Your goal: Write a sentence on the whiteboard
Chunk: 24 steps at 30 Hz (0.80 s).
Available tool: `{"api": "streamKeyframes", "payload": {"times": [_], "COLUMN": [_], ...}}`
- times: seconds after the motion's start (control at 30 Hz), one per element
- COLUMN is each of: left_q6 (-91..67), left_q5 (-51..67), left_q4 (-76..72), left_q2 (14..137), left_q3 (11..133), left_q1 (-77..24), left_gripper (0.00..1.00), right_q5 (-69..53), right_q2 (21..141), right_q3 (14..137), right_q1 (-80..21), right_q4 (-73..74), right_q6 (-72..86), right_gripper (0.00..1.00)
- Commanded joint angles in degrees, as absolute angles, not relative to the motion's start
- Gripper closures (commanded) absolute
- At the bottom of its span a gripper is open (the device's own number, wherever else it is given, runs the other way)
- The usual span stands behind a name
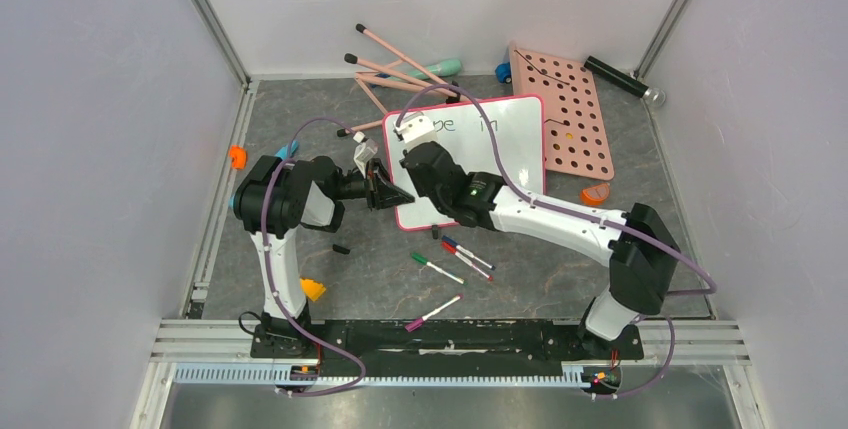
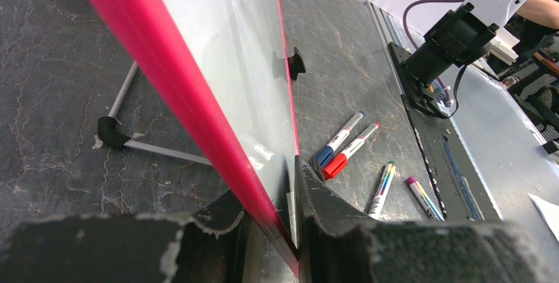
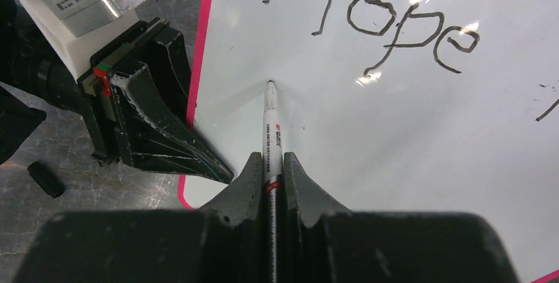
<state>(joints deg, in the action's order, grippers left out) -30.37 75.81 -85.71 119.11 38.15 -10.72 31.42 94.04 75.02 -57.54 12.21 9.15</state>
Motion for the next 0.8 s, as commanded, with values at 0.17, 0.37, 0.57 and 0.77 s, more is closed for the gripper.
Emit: {"api": "streamKeyframes", "payload": {"times": [0.17,0.37,0.57,0.77], "left_q6": [-24.7,-24.7,-24.7,-24.74], "left_q5": [80.5,80.55,80.59,80.64], "left_q4": [-89.21,-89.22,-89.21,-89.21], "left_q2": [119.56,119.48,119.52,119.6], "left_q3": [38.5,38.52,38.52,38.59], "left_q1": [-11.21,-11.27,-11.25,-11.25], "left_gripper": [0.79,0.79,0.79,0.79], "right_q5": [30.61,28.92,28.38,31.88], "right_q2": [96.45,96.54,96.18,95.24], "right_q3": [79.36,78.95,78.31,77.62], "right_q1": [-57.79,-57.73,-57.74,-57.74], "right_q4": [13.12,13.77,14.61,15.64], "right_q6": [8.0,7.71,7.17,7.51], "right_gripper": [1.0,1.0,1.0,1.0]}}
